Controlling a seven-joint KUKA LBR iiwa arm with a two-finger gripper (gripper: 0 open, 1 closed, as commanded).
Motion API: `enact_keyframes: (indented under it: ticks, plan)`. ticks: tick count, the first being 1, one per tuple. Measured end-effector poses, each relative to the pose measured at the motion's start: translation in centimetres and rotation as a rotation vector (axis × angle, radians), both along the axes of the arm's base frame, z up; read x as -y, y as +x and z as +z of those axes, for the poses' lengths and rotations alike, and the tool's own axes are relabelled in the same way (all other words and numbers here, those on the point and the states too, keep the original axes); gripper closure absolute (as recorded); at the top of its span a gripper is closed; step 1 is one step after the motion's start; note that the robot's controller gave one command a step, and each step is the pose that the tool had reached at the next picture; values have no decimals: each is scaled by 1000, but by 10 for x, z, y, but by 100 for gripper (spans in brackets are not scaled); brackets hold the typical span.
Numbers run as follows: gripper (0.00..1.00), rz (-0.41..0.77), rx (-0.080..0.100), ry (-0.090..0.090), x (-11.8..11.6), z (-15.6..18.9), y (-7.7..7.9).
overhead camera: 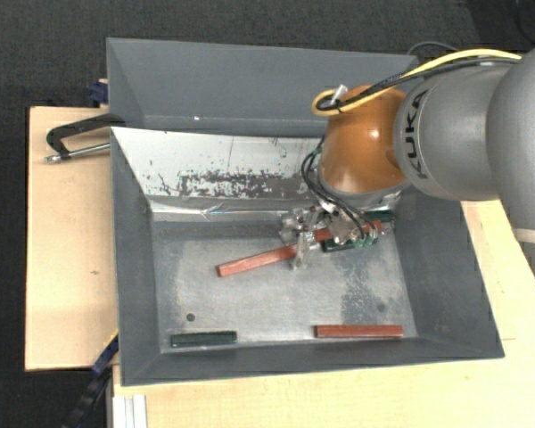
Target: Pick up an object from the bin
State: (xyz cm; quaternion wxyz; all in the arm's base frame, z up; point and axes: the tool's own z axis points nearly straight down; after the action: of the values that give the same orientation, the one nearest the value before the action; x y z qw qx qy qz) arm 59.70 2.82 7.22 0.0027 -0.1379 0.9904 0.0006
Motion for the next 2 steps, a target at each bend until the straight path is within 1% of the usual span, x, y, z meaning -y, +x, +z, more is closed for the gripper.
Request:
enact_keyframes:
  ticks: [1,2]
  plan:
    - [100,0,0,0,0,0,0]
    - [100,9,0,0,-37,112,-22]
